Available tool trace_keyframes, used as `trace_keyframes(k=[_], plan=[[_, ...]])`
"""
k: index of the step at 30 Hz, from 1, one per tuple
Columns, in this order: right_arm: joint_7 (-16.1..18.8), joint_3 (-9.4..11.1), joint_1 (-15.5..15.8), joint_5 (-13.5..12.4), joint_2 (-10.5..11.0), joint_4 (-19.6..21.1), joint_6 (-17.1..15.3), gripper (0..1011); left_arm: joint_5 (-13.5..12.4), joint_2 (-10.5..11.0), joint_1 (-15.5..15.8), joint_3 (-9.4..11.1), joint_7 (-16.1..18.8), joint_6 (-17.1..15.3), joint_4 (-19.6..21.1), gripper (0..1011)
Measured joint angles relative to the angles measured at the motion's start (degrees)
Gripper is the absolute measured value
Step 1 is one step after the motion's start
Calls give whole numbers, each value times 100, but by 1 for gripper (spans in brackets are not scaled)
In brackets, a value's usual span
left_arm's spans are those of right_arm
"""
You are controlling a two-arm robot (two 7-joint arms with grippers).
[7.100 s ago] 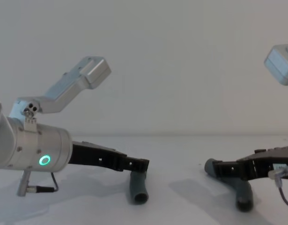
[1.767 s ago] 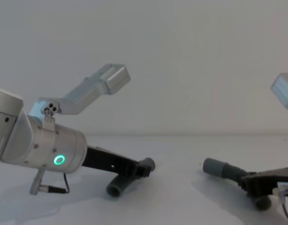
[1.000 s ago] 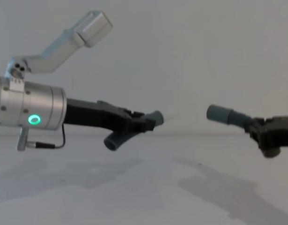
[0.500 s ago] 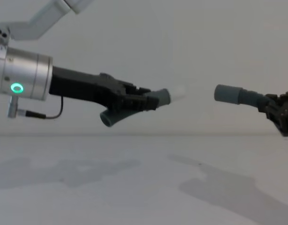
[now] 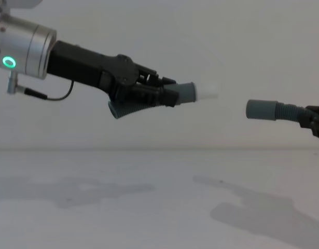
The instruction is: Use both hands to pick up one end of the pipe from the table, align the ends, and insert them.
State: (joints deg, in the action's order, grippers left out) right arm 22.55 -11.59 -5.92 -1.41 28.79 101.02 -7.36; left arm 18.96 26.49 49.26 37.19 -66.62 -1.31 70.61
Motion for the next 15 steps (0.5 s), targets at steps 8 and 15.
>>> trace_keyframes(k=[8,15], plan=[[276,110,71,-226,263,153,83,116,-62,-23,329,161,-442,210,-174,363],[437,284,137,-482,431,245,107,116,-93,-37,512,250,-677,324,-265,363]])
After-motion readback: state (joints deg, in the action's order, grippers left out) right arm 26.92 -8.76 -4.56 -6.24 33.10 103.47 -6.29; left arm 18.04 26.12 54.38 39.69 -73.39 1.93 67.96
